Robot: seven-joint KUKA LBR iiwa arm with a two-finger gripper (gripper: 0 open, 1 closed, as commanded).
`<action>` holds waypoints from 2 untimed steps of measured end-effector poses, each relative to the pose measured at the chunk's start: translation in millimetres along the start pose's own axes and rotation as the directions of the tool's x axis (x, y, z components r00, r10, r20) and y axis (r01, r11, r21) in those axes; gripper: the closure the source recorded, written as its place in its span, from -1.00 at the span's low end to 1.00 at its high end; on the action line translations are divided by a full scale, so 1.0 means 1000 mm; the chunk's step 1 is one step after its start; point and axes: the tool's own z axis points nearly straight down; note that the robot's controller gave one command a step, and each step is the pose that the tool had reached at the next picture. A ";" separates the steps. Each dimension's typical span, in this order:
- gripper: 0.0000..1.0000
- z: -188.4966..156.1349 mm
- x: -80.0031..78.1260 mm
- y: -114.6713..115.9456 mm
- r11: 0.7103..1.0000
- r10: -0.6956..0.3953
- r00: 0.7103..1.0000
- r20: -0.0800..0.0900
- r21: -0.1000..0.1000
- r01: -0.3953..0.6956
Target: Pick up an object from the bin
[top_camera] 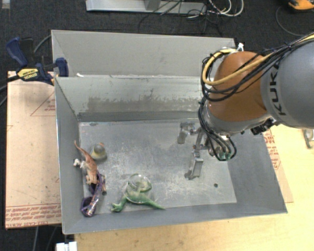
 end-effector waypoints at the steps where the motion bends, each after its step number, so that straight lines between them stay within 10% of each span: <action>1: -1.00 0.031 0.034 -0.033 1.000 -0.013 1.000 0.006 0.004 0.013; 2: -1.00 0.090 0.025 0.065 0.998 -0.059 0.998 -0.004 -0.005 0.058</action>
Offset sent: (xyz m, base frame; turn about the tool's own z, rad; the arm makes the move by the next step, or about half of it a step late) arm -0.0224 0.0605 -0.0864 -0.0488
